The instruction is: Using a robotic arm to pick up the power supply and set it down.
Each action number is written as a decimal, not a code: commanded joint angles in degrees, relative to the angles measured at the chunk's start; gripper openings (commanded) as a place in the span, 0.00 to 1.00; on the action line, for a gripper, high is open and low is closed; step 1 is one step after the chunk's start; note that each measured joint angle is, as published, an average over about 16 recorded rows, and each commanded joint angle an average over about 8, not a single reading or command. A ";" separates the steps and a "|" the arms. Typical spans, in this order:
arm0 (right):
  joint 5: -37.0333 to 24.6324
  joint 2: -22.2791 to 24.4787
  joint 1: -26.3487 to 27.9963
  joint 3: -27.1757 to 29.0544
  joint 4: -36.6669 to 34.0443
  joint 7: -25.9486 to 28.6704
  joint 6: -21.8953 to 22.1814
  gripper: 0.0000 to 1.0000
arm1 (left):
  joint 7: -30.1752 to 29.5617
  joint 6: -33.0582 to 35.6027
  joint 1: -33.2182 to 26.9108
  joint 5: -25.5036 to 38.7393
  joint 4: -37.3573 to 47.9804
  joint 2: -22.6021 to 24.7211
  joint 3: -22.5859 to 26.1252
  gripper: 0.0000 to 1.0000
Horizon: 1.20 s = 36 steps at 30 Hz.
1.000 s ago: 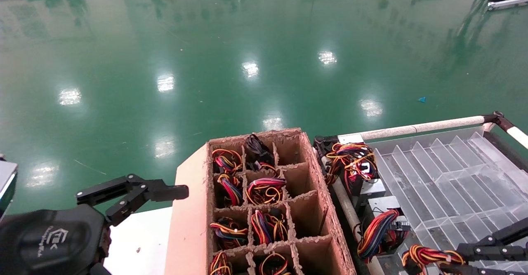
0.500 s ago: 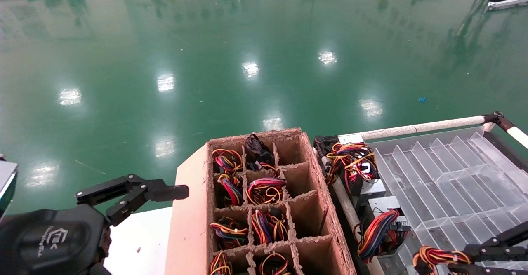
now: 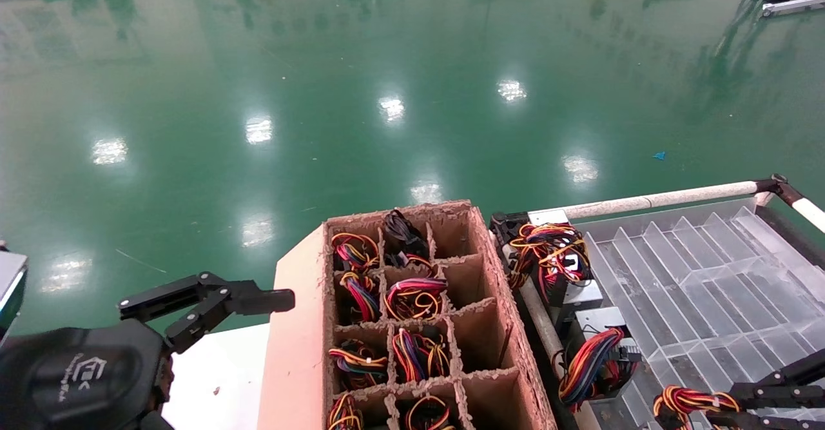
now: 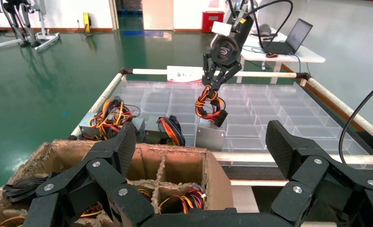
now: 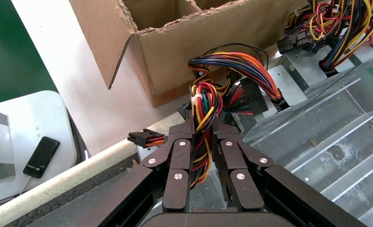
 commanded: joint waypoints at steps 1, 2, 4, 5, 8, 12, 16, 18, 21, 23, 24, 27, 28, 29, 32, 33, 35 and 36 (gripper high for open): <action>0.34 -0.15 0.20 -0.51 -0.40 -0.21 0.03 1.00 | 0.00 0.00 0.00 0.00 0.00 0.00 0.00 1.00; 0.44 -0.19 0.25 -0.62 -0.50 -0.25 0.05 1.00 | 0.00 -0.01 0.01 0.00 0.01 0.00 0.00 1.00; 0.45 -0.17 0.24 -0.57 -0.44 -0.24 0.05 1.00 | 0.00 -0.01 0.01 0.00 0.01 0.00 0.00 1.00; 0.43 -0.15 0.22 -0.53 -0.39 -0.23 0.04 1.00 | 0.00 -0.01 0.01 0.00 0.01 0.00 0.00 1.00; 0.34 -0.10 0.16 -0.37 -0.27 -0.19 0.04 1.00 | 0.00 -0.01 0.01 0.00 0.01 0.00 0.00 1.00; 0.21 -0.04 0.08 -0.20 -0.13 -0.14 0.02 1.00 | 0.00 -0.01 0.00 0.00 0.01 0.00 0.00 1.00; 0.12 0.00 0.01 -0.07 -0.02 -0.09 -0.01 1.00 | 0.00 0.00 0.00 0.00 0.00 0.00 0.00 1.00; 0.10 -0.02 -0.10 0.09 0.07 -0.04 0.00 1.00 | 0.00 0.00 0.00 0.00 0.00 0.00 0.00 1.00; 0.15 -0.18 -0.65 0.85 0.48 0.26 0.05 1.00 | 0.00 0.00 0.00 0.00 0.01 0.00 0.00 1.00; 0.26 -0.45 -1.49 1.99 1.07 0.70 0.14 1.00 | 0.00 0.00 0.00 0.00 0.01 0.00 0.00 1.00; 0.36 -0.65 -2.05 2.76 1.46 0.99 0.21 1.00 | 0.01 0.00 0.00 0.00 0.01 0.00 0.00 1.00; 0.68 -1.35 -4.16 5.62 2.96 2.10 0.46 1.00 | 0.01 0.00 0.00 -0.01 0.02 0.00 0.00 1.00; 0.81 -1.61 -4.95 6.68 3.51 2.51 0.55 1.00 | 0.01 0.00 0.00 -0.01 0.02 0.00 0.00 1.00; 0.93 -1.88 -5.76 7.78 4.09 2.93 0.64 1.00 | 0.01 0.00 0.00 -0.01 0.02 0.00 0.00 1.00; 1.30 -2.68 -8.16 11.04 5.78 4.19 0.92 1.00 | 0.01 0.00 0.00 -0.01 0.02 0.00 0.01 1.00; 1.43 -2.95 -8.97 12.14 6.36 4.61 1.01 1.00 | 0.01 0.00 0.00 -0.01 0.02 0.00 0.01 1.00; 1.68 -3.47 -10.56 14.29 7.48 5.45 1.19 1.00 | 0.01 0.00 -0.01 -0.01 0.02 0.00 0.01 1.00; 1.80 -3.74 -11.37 15.39 8.06 5.87 1.28 1.00 | 0.01 0.00 -0.01 -0.01 0.02 0.00 0.01 1.00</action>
